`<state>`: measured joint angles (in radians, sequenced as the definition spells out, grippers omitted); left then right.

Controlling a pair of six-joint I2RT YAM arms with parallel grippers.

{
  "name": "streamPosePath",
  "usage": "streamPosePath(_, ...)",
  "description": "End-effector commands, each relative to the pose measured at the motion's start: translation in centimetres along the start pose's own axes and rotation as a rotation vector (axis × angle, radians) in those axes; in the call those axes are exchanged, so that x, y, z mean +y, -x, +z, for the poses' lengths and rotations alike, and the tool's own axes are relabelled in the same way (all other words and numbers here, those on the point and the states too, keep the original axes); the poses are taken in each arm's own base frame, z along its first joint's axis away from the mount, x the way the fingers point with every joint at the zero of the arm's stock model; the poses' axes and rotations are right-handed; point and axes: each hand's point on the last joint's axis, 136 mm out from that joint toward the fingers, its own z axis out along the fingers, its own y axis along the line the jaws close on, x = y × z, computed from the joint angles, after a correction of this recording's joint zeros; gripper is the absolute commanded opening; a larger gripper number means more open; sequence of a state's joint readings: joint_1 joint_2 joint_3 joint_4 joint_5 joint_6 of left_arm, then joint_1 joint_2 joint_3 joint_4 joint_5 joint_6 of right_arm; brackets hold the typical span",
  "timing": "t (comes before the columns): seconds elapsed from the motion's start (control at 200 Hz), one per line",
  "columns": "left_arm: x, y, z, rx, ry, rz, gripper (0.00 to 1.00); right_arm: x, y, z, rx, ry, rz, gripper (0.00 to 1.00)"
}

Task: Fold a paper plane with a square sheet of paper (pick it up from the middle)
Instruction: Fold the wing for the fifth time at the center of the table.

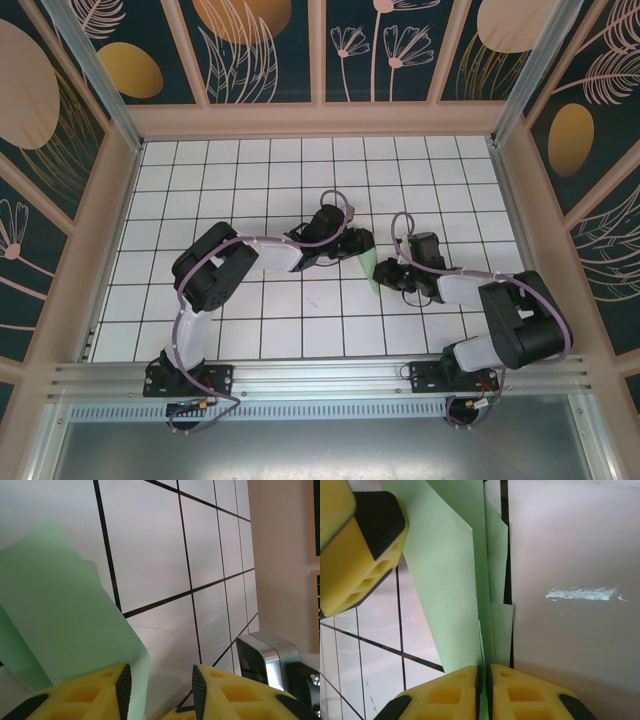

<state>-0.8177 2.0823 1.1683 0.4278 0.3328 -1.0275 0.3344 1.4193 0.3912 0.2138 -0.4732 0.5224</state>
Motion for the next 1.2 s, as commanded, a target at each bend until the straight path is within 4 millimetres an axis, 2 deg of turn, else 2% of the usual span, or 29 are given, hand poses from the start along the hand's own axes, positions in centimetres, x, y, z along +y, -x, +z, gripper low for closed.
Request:
streamPosePath(0.0,0.8,-0.7,0.8,0.032,0.028,0.005,0.41,-1.0,-0.2,0.3,-0.001,-0.034,0.03,0.15)
streamPosePath(0.22,2.9,-1.2,1.3,0.042,0.099,-0.021,0.41,-1.4,-0.2,0.4,-0.003,-0.053,0.041,0.14)
streamPosePath(0.395,4.3,-1.3,1.5,0.042,0.158,-0.028,0.39,-0.2,0.8,0.0,-0.02,-0.028,0.028,0.17)
streamPosePath(0.63,4.8,-1.8,1.8,0.07,0.168,-0.022,0.39,1.9,3.0,-2.7,-0.124,-0.015,-0.01,0.3)
streamPosePath(0.801,4.7,-2.0,2.0,0.084,0.16,-0.018,0.39,5.7,1.8,-2.8,-0.05,0.197,-0.05,0.17)
streamPosePath(0.906,4.6,-2.0,2.1,0.088,0.159,-0.015,0.39,5.8,1.1,-2.2,-0.009,0.213,-0.039,0.13)
streamPosePath(1.141,4.5,-1.9,2.0,0.09,0.16,-0.009,0.39,6.7,0.4,-0.8,0.069,0.261,-0.035,0.12)
streamPosePath(1.196,4.5,-2.0,2.0,0.092,0.161,-0.008,0.39,6.1,0.5,-0.5,0.07,0.228,-0.03,0.12)
